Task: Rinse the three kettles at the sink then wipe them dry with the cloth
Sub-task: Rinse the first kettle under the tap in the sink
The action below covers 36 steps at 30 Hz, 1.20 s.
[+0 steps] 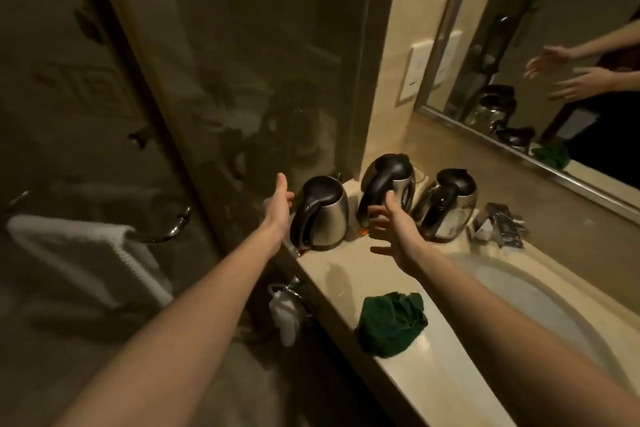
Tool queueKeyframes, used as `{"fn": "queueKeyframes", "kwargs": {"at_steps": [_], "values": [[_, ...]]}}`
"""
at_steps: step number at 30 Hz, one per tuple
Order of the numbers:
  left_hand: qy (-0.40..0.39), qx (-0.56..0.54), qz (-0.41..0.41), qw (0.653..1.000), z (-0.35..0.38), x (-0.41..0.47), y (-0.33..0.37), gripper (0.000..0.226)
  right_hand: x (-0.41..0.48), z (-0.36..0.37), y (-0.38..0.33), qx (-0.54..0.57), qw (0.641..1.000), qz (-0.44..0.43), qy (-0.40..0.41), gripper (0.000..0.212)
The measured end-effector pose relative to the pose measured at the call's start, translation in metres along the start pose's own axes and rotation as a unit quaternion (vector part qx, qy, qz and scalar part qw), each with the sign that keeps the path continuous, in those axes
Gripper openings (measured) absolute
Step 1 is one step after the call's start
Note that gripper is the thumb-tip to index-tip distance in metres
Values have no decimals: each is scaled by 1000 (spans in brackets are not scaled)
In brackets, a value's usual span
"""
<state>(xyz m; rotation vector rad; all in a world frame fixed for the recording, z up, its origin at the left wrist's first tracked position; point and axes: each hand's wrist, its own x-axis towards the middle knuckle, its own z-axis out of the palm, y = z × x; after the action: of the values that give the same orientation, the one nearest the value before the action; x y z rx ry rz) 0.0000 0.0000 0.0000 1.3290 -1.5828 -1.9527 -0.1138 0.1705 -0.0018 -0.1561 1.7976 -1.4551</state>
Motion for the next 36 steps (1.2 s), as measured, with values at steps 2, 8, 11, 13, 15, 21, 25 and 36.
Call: {"fn": "queueKeyframes", "kwargs": {"at_steps": [2, 8, 11, 13, 15, 21, 25, 36], "values": [[22, 30, -7, 999, -1, 11, -4, 73, 14, 8, -1, -17, 1000, 18, 3, 65], [36, 82, -51, 995, 12, 67, -36, 85, 52, 32, 3, -21, 998, 51, 19, 67], [22, 111, -73, 991, 24, 90, -43, 85, 67, 38, 4, -8, 997, 68, 36, 67], [15, 132, -80, 988, 30, 99, -45, 82, 76, 40, 5, -4, 996, 70, 47, 65], [21, 155, -83, 984, 33, 104, -47, 83, 85, 40, 6, 2, 995, 73, 63, 63], [24, 120, -47, 991, 30, 113, -54, 71, 96, 39, 10, -9, 993, 94, 75, 66], [50, 132, 10, 990, 32, 108, -49, 72, 95, 35, 12, -24, 992, 94, 75, 69], [78, 91, 40, 992, 16, 36, -47, 66, 49, 23, 17, -38, 998, 48, 31, 68]]}}
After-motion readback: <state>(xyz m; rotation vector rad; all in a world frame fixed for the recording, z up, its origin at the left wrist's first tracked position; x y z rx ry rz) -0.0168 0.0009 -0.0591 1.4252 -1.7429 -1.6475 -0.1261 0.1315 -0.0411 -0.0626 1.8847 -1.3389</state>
